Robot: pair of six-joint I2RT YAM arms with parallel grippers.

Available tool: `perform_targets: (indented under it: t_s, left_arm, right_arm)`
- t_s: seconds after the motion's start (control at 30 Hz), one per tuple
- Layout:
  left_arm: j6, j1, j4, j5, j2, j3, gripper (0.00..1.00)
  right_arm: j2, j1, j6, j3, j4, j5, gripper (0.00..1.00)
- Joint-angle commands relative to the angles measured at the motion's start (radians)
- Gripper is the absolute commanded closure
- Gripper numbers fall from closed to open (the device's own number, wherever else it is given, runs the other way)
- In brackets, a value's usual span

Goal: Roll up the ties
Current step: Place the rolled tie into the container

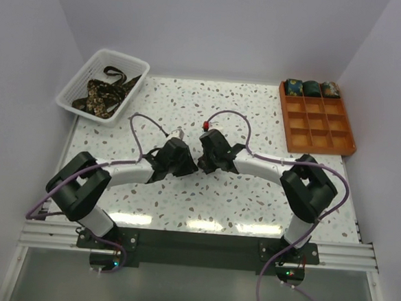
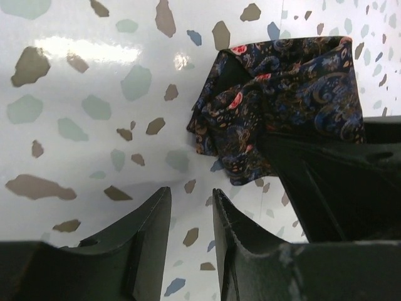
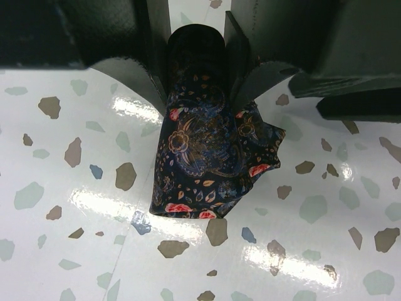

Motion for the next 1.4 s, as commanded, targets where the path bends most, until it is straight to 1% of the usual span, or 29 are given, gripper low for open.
perform_targets:
  t_s: [0.0, 0.13, 0.3, 0.67, 0.73, 0.87, 0.9, 0.93, 0.97, 1.0, 1.07, 1.1, 1.17, 1.2, 1.27, 1.3, 1.33, 1.37]
  left_arm:
    - [-0.016, -0.009, 0.08, 0.009, 0.054, 0.079, 0.62]
    - [-0.027, -0.01, 0.083, 0.0, 0.096, 0.125, 0.62]
    - [-0.049, -0.01, 0.089, -0.041, 0.134, 0.14, 0.62]
    - [-0.061, -0.013, 0.087, -0.055, 0.208, 0.189, 0.64]
    - [-0.064, -0.013, 0.09, -0.054, 0.215, 0.192, 0.68]
    - [-0.067, -0.016, 0.089, -0.052, 0.229, 0.191, 0.79]
    - [-0.066, -0.016, 0.089, -0.052, 0.231, 0.185, 0.85]
    - [-0.062, -0.016, 0.089, -0.055, 0.232, 0.181, 0.88]
    - [-0.062, -0.016, 0.087, -0.06, 0.234, 0.177, 0.94]
    - [-0.064, -0.016, 0.087, -0.063, 0.235, 0.168, 0.96]
    - [-0.059, -0.016, 0.086, -0.069, 0.235, 0.158, 1.0]
    - [-0.058, -0.016, 0.083, -0.069, 0.235, 0.154, 1.0]
    - [-0.05, -0.015, 0.073, -0.074, 0.237, 0.151, 1.0]
    - [-0.05, -0.015, 0.07, -0.075, 0.237, 0.148, 1.0]
    - [-0.049, -0.012, 0.067, -0.072, 0.237, 0.143, 1.0]
    - [-0.05, -0.012, 0.067, -0.072, 0.237, 0.14, 1.0]
    - [-0.05, -0.01, 0.067, -0.071, 0.238, 0.137, 1.0]
    - [-0.049, -0.009, 0.067, -0.066, 0.243, 0.135, 1.0]
  right_arm:
    - [0.012, -0.002, 0.023, 0.008, -0.049, 0.009, 0.94]
    - [0.005, -0.002, 0.035, 0.005, -0.045, -0.014, 0.94]
    - [0.01, -0.001, 0.049, 0.0, -0.027, -0.049, 0.94]
    - [0.008, -0.004, 0.066, -0.014, 0.001, -0.097, 0.94]
    - [0.005, -0.004, 0.069, -0.017, 0.007, -0.101, 0.94]
    - [-0.005, -0.006, 0.078, -0.024, 0.013, -0.123, 0.93]
    - [-0.018, -0.007, 0.081, -0.026, 0.013, -0.136, 0.87]
    - [-0.022, -0.012, 0.086, -0.027, 0.015, -0.143, 0.83]
    - [-0.03, -0.015, 0.088, -0.03, 0.013, -0.146, 0.79]
    - [-0.047, -0.025, 0.095, -0.033, 0.015, -0.156, 0.73]
    - [-0.065, -0.045, 0.1, -0.043, 0.015, -0.182, 0.66]
    - [-0.074, -0.067, 0.103, -0.046, 0.016, -0.211, 0.58]
    - [-0.105, -0.088, 0.106, -0.056, 0.024, -0.245, 0.48]
    - [-0.116, -0.108, 0.104, -0.06, 0.027, -0.277, 0.39]
    - [-0.142, -0.124, 0.101, -0.07, 0.038, -0.317, 0.31]
    - [-0.149, -0.137, 0.101, -0.075, 0.046, -0.322, 0.24]
    - [-0.154, -0.145, 0.104, -0.078, 0.058, -0.375, 0.22]
    - [-0.162, -0.151, 0.107, -0.087, 0.067, -0.391, 0.2]
